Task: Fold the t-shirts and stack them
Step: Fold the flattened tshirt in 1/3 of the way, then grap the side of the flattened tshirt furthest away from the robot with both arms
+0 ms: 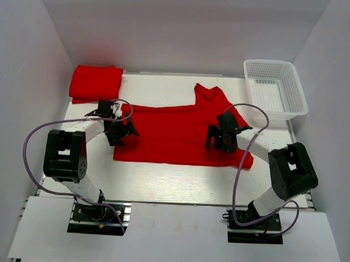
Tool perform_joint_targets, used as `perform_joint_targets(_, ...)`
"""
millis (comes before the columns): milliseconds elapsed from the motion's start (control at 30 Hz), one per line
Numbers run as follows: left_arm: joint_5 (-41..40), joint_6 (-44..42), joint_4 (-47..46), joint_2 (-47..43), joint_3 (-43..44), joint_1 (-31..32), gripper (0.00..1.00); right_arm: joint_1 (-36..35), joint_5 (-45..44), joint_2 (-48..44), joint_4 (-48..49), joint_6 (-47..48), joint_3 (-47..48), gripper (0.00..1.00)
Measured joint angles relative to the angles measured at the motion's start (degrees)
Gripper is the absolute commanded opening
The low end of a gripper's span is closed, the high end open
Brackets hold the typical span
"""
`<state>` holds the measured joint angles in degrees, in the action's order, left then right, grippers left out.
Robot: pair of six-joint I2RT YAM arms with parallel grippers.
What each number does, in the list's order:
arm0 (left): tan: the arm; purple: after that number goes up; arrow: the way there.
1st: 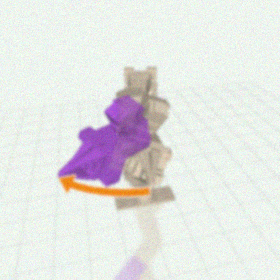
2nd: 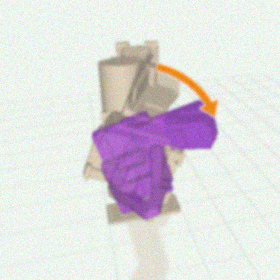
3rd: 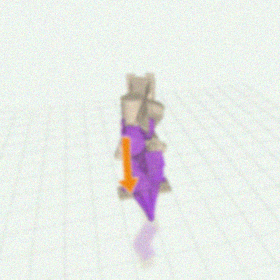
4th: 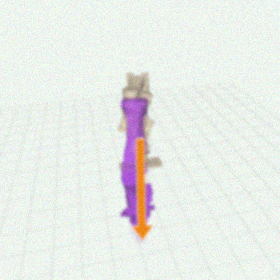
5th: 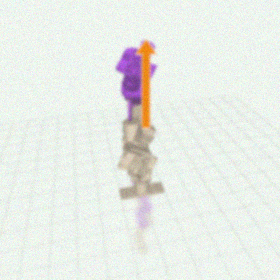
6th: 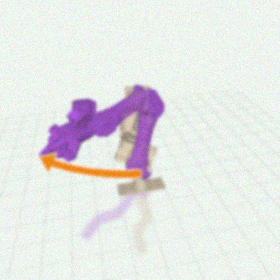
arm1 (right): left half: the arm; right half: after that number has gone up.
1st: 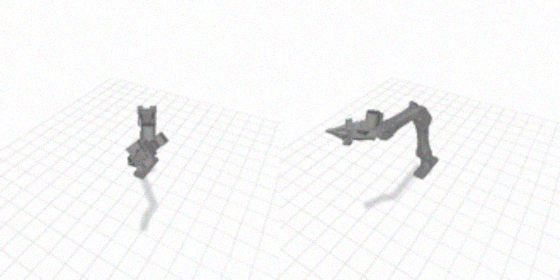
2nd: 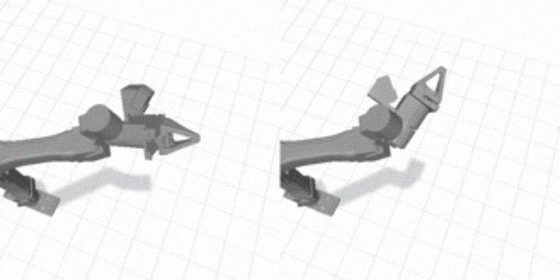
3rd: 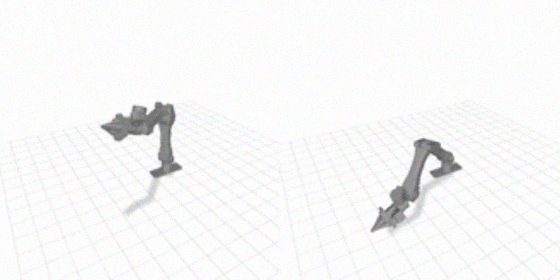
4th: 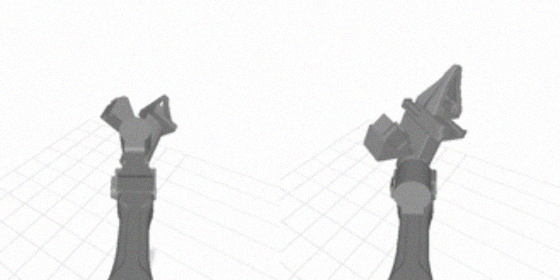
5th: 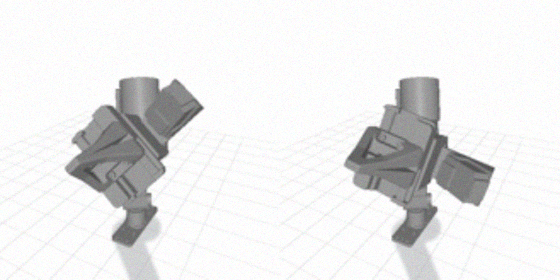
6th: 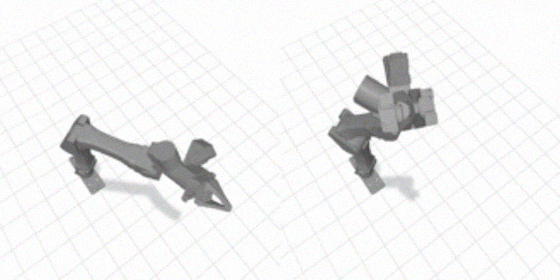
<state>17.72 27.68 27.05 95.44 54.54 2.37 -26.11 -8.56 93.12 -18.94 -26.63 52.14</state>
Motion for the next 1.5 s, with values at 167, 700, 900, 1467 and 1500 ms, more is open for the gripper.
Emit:
perform_joint_targets(167,1.0,0.9,-0.2,-4.5,-5.0,0.0,1.00,0.2,4.9,-6.9,0.2,-0.1,-6.6,0.90)
perform_joint_targets(700,-10.2,1.9,10.7,-3.8,14.1,-0.8,1.00,0.4,9.2,-5.2,-1.9,8.7,13.2,0.90)
perform_joint_targets(900,-13.0,0.4,10.3,14.1,28.5,-1.7,1.00,1.6,5.3,2.1,-0.3,9.0,25.9,0.90)
perform_joint_targets(1467,-16.6,-3.7,10.0,25.0,35.0,-2.3,0.96,4.6,9.2,3.9,-2.1,5.3,24.7,0.90)
perform_joint_targets(1500,-16.3,-3.7,9.4,24.9,34.6,-2.3,0.96,4.7,9.2,3.9,-2.1,5.2,24.8,0.90)
